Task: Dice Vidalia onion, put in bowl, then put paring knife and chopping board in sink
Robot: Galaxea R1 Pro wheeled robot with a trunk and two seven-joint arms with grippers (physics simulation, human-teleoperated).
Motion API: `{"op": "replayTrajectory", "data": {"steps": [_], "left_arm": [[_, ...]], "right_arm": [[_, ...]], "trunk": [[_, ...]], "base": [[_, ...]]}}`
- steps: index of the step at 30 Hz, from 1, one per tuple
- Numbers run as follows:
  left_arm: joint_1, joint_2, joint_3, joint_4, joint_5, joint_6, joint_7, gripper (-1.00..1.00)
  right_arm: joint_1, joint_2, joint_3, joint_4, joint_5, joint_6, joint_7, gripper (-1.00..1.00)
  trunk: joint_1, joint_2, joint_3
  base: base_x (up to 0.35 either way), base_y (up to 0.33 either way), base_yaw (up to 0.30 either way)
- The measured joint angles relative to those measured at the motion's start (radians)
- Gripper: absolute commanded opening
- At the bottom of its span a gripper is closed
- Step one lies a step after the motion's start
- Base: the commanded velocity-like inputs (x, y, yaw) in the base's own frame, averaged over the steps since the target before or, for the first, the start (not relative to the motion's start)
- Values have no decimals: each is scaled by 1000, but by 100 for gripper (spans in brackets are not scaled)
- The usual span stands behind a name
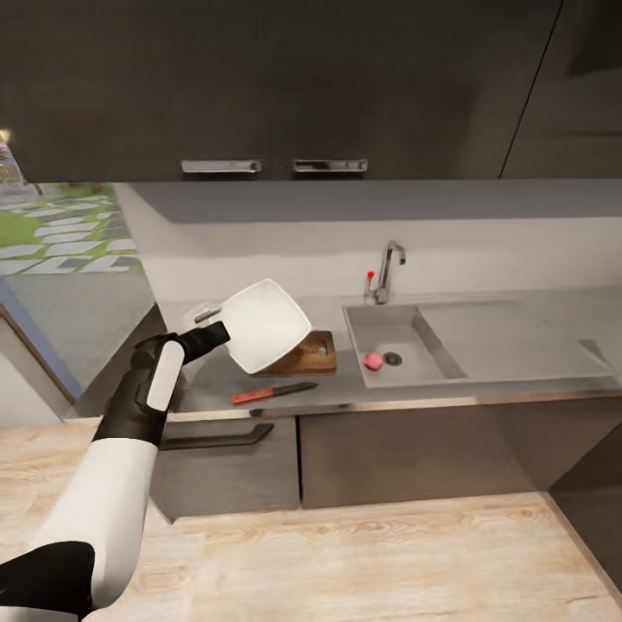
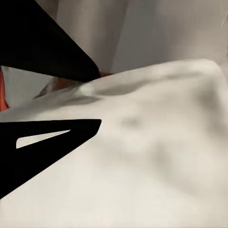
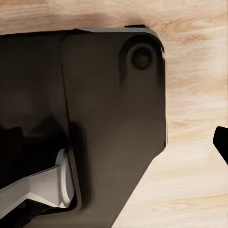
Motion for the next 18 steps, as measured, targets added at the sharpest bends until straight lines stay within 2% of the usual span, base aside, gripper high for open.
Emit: {"op": "replayTrajectory", "data": {"steps": [3, 5, 9, 13, 17, 18], "left_arm": [[0, 3, 5, 13, -3, 0, 2, -100], [0, 14, 46, 16, -9, 1, 3, -100], [0, 26, 88, 21, -6, 2, 3, -100], [0, 66, 95, 45, -7, 3, 3, -100], [0, 77, 102, 74, -4, 2, 3, -100], [0, 79, 134, 94, -12, 3, 4, -100]], "right_arm": [[0, 0, 0, 0, 0, 0, 0, 100], [0, 0, 0, 0, 0, 0, 0, 100], [0, -1, 0, 0, -1, 0, 0, 100], [0, 0, 0, 0, -1, 0, 0, 100], [0, 0, 0, -1, -1, 0, 0, 100], [0, -1, -1, -3, -1, 0, 0, 100]], "trunk": [[0, 0, 0], [0, 0, 0], [0, 0, 0], [0, 0, 0], [0, 0, 0], [0, 0, 0]], "base": [[270, 227, 0], [273, 222, 0], [275, 219, 0], [277, 215, 0], [270, 214, 0], [244, 207, 0]]}}
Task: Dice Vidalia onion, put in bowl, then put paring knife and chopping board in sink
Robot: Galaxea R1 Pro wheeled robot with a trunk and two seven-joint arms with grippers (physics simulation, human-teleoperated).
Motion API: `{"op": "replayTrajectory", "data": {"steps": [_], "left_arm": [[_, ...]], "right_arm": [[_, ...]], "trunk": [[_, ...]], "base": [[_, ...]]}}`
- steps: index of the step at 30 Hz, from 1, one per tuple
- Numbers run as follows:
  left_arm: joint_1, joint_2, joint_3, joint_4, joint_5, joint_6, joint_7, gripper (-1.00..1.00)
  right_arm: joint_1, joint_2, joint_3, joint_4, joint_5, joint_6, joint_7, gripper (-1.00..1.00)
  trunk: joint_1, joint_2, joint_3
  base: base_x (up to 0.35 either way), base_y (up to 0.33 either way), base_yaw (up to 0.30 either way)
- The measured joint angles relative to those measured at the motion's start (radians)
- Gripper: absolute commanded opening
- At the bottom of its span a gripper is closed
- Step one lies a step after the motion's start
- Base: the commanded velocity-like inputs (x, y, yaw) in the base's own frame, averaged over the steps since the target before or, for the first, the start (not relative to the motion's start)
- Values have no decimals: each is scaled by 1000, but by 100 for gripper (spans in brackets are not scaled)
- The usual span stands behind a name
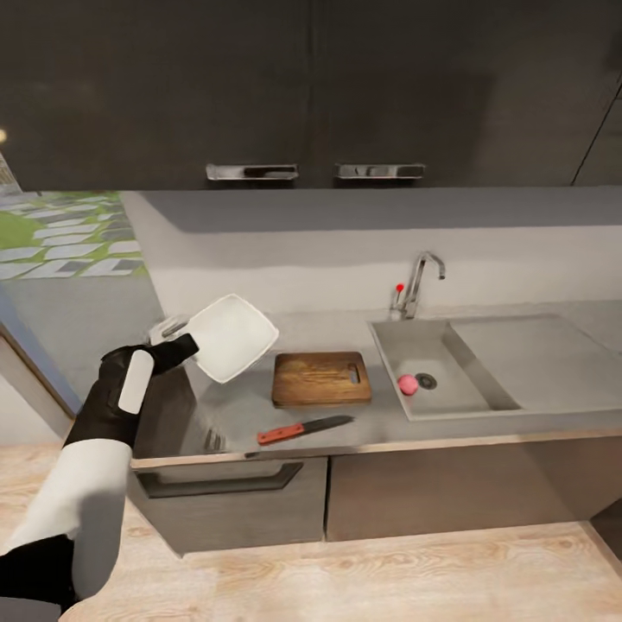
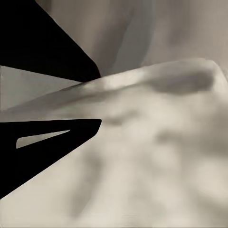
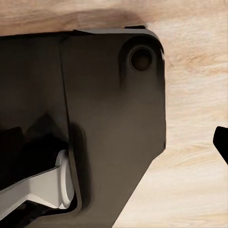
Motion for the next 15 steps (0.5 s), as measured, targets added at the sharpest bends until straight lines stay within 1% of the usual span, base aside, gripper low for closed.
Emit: {"op": "replayTrajectory", "data": {"steps": [2, 4, 7, 15], "left_arm": [[0, 1, 44, 19, 6, -1, -1, -100], [0, 1, 78, 32, 4, -1, -1, -100], [1, 2, 90, 36, 8, -3, 0, -100], [3, 14, 94, 47, 6, -2, 2, -100]], "right_arm": [[0, 0, -1, -2, 1, 1, 0, 100], [0, -1, -1, -4, 1, 1, 0, 100], [0, -2, -2, -7, 2, 1, 0, 100], [0, -7, 0, -8, 6, 3, 1, 100]], "trunk": [[0, 0, 0], [0, 0, 0], [0, 0, 0], [0, 0, 0]], "base": [[227, 195, 0], [88, 76, 0], [24, 21, 0], [3, 3, 0]]}}
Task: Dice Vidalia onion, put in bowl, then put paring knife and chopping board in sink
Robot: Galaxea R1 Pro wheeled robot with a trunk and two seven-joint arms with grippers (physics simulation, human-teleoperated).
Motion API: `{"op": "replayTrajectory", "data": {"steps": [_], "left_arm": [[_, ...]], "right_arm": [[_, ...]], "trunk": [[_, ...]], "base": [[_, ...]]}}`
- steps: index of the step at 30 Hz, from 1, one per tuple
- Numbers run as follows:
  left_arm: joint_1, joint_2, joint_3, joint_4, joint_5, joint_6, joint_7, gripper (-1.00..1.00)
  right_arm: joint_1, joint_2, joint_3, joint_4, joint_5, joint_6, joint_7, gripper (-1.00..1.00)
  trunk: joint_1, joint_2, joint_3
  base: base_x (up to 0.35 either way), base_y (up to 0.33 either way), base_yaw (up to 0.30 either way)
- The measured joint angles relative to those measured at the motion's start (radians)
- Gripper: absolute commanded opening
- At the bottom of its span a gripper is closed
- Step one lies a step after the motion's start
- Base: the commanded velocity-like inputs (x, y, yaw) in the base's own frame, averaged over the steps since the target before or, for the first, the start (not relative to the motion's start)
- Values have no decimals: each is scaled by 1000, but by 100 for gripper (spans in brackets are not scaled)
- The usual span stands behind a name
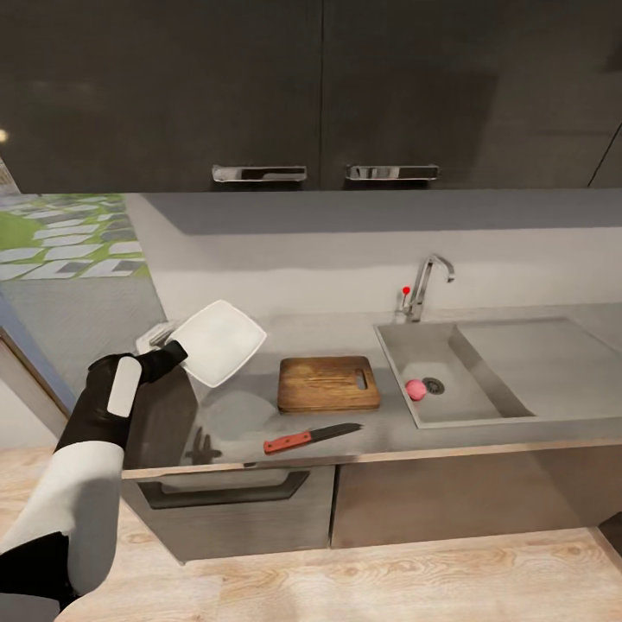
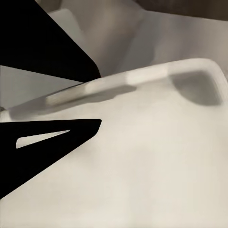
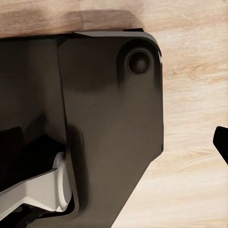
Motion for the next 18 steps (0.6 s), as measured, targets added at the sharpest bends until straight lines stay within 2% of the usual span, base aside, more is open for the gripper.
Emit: {"op": "replayTrajectory", "data": {"steps": [4, 9, 13, 18], "left_arm": [[0, 15, 1, 40, -2, 0, 2, -100], [0, 51, 2, 85, -3, 0, 3, -100], [0, 67, 2, 94, -1, 0, 7, -100], [0, 85, 1, 86, 1, 11, 48, -100]], "right_arm": [[0, 0, 1, -1, 0, 0, 0, 100], [0, -1, 0, -1, -1, -1, 0, 100], [0, -2, 0, -1, -1, -1, 0, 100], [0, -10, -1, -1, -1, -1, 0, 100]], "trunk": [[0, 0, 0], [0, 0, 0], [0, 0, 0], [0, 0, 0]], "base": [[0, 0, 0], [0, 0, 0], [0, 0, 0], [0, 0, 0]]}}
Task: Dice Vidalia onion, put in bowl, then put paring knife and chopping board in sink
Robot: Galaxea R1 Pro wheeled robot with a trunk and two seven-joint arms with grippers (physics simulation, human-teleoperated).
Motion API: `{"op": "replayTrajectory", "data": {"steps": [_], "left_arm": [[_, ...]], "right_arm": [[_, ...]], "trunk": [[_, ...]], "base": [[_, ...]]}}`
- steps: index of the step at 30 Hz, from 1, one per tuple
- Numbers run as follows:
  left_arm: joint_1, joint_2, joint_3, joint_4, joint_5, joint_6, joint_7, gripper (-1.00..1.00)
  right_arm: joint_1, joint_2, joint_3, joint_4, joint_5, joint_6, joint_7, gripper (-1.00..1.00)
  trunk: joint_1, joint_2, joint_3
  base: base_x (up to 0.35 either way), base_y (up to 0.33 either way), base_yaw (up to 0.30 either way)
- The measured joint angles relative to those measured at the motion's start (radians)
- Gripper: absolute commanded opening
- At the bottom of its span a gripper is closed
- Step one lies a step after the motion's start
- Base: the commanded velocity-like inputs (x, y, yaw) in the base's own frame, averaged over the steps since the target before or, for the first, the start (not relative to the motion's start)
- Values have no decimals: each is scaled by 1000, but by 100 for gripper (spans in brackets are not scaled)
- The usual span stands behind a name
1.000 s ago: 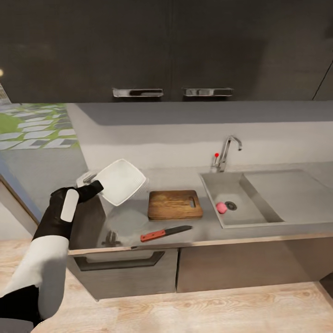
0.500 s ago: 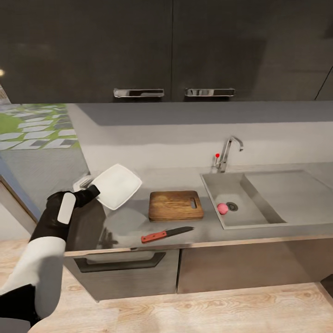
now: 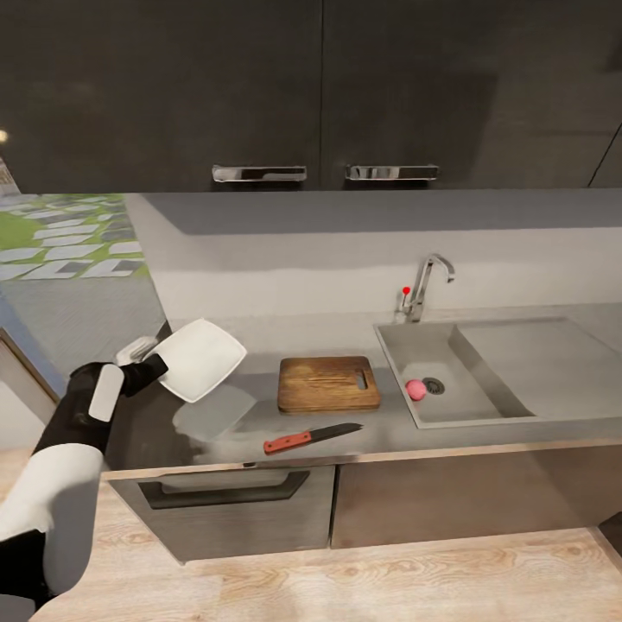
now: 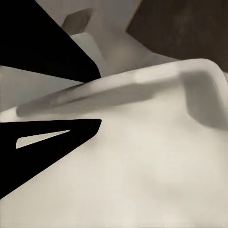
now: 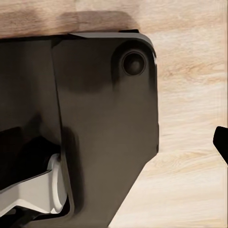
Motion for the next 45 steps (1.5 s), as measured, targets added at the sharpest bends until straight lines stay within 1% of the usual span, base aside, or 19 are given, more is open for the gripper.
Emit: {"op": "replayTrajectory", "data": {"steps": [7, 11, 16, 19, 22, 29, 45], "left_arm": [[0, 0, -2, -49, 0, 52, 6, -100], [0, 0, -2, -55, -2, 62, 14, -100], [0, 0, -2, -53, -1, 63, 42, -100], [0, 0, -3, -45, -1, 63, 48, -100], [0, 0, -2, -21, -2, 63, 50, -100], [0, 0, -2, -12, -1, 62, 51, -100], [0, 5, 0, -2, -2, 62, 52, -100]], "right_arm": [[0, -4, 0, 0, -1, 0, 0, 100], [0, -5, 0, 0, -1, 0, -1, 100], [0, -5, 0, 0, -1, 0, -1, 100], [0, -5, 0, 0, -2, 0, -2, 100], [0, -5, 0, 0, -2, 0, -2, 100], [0, -5, -1, -1, -2, -1, -3, 100], [0, -5, -2, -1, -4, -1, -5, 100]], "trunk": [[0, 0, 0], [0, 0, 0], [0, 0, 0], [0, 0, 0], [0, 0, 0], [0, 0, 0], [0, 0, -9]], "base": [[0, 0, 0], [0, 0, 0], [0, 0, 0], [0, 0, 0], [0, 0, 0], [0, 0, 14], [0, 0, 120]]}}
